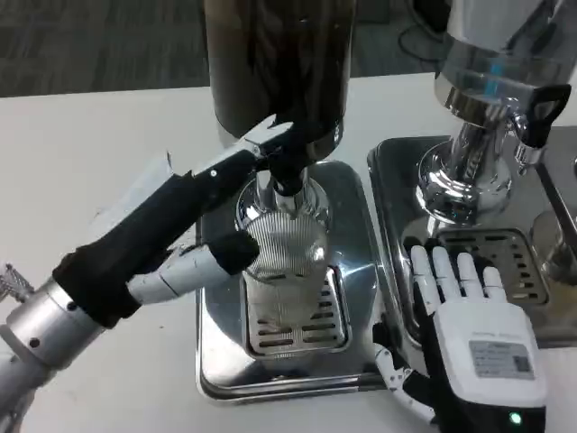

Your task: Grasp the cup under the faucet to collect the drink, then remove the cup.

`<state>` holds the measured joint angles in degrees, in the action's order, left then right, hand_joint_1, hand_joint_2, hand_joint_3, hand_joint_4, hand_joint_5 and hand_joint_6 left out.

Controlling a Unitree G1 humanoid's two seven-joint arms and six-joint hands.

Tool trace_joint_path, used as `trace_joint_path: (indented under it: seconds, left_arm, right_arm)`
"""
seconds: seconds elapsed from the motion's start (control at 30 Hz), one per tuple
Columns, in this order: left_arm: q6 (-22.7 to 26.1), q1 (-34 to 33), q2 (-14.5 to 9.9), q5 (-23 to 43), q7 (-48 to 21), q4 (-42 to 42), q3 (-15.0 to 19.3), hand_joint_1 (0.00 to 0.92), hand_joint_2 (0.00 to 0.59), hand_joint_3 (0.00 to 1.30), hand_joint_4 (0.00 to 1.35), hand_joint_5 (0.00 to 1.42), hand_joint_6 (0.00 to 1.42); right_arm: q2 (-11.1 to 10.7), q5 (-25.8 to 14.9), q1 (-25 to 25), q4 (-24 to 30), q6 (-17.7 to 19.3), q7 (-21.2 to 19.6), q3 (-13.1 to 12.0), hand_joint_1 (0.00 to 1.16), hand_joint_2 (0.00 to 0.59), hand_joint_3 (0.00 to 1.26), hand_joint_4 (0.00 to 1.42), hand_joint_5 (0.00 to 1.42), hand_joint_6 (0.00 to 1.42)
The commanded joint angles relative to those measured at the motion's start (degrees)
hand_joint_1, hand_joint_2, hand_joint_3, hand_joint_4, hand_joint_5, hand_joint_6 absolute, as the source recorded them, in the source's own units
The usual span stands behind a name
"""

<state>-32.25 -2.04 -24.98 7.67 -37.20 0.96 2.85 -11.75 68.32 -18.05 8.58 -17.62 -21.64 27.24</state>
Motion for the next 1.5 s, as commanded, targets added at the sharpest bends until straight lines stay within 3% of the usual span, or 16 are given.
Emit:
trace_joint_path:
  seconds: [0.03, 0.27, 0.73, 1.1, 1.5]
  left_arm:
    - [-6.3, 1.8, -1.4, -8.2, 3.2, 0.1, -0.6, 0.000, 0.093, 0.13, 0.00, 0.13, 0.08]
    - [-10.4, 2.9, -3.4, -15.4, 8.8, -1.5, -0.8, 0.000, 0.093, 0.14, 0.00, 0.13, 0.07]
    - [-13.7, 6.5, -7.6, -25.5, 16.3, 0.2, -1.9, 0.000, 0.094, 0.15, 0.00, 0.13, 0.07]
    - [-14.7, 7.8, -8.8, -32.6, 22.5, 2.7, -4.3, 0.000, 0.107, 0.16, 0.00, 0.13, 0.07]
    - [-13.6, 7.6, -9.1, -34.6, 25.1, 3.6, -6.7, 0.000, 0.123, 0.18, 0.00, 0.12, 0.07]
  right_arm:
    - [0.0, -0.8, 0.6, -0.4, 0.0, 0.0, -0.4, 0.29, 0.419, 0.00, 0.00, 0.00, 0.00]
    - [-0.1, -4.2, 0.9, 0.4, 1.7, 0.1, -1.4, 0.28, 0.397, 0.00, 0.00, 0.00, 0.00]
    - [-0.6, -4.7, 1.1, 0.5, 1.6, 0.6, -1.5, 0.26, 0.379, 0.00, 0.00, 0.00, 0.00]
    - [-0.5, -4.8, 1.2, 0.3, 1.6, 0.8, -1.5, 0.26, 0.382, 0.00, 0.00, 0.00, 0.00]
    - [-0.4, -5.7, 1.5, 0.0, 1.8, 0.7, -2.2, 0.26, 0.382, 0.00, 0.00, 0.00, 0.00]
